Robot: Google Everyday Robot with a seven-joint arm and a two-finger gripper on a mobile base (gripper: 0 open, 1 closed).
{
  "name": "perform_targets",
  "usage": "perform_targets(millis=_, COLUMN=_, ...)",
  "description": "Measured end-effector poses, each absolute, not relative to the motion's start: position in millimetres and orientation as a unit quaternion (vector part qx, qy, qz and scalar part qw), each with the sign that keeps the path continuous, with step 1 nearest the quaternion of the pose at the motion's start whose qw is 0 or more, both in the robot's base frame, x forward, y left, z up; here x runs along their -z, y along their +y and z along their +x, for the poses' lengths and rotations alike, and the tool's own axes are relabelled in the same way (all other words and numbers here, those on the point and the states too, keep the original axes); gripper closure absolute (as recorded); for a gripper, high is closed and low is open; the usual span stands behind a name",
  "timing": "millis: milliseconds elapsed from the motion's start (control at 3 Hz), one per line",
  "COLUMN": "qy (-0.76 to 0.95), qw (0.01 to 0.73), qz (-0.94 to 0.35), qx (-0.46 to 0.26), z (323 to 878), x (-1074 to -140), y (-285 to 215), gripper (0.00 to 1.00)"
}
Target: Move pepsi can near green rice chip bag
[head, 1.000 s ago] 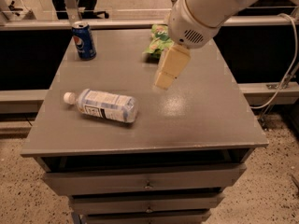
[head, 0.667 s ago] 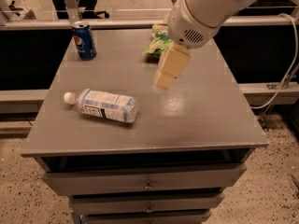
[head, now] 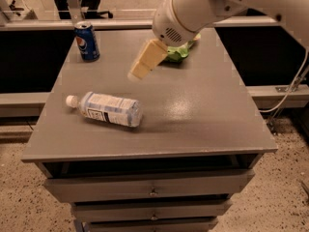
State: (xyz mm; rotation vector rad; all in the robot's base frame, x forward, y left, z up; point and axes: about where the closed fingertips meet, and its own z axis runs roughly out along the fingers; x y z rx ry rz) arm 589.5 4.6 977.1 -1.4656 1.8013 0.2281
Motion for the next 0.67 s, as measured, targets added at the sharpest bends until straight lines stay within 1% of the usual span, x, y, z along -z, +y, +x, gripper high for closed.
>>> perform_targets(millis=333, qy=0.692, qw=0.449, qz=-0.548, qx=-0.136, z=640, x=-978, y=51, gripper=0.0)
perform_targets(millis=667, qy=0.678, qw=0.484, qz=-0.528, qx=-0.165, z=681, x=-971, y=97, gripper=0.0)
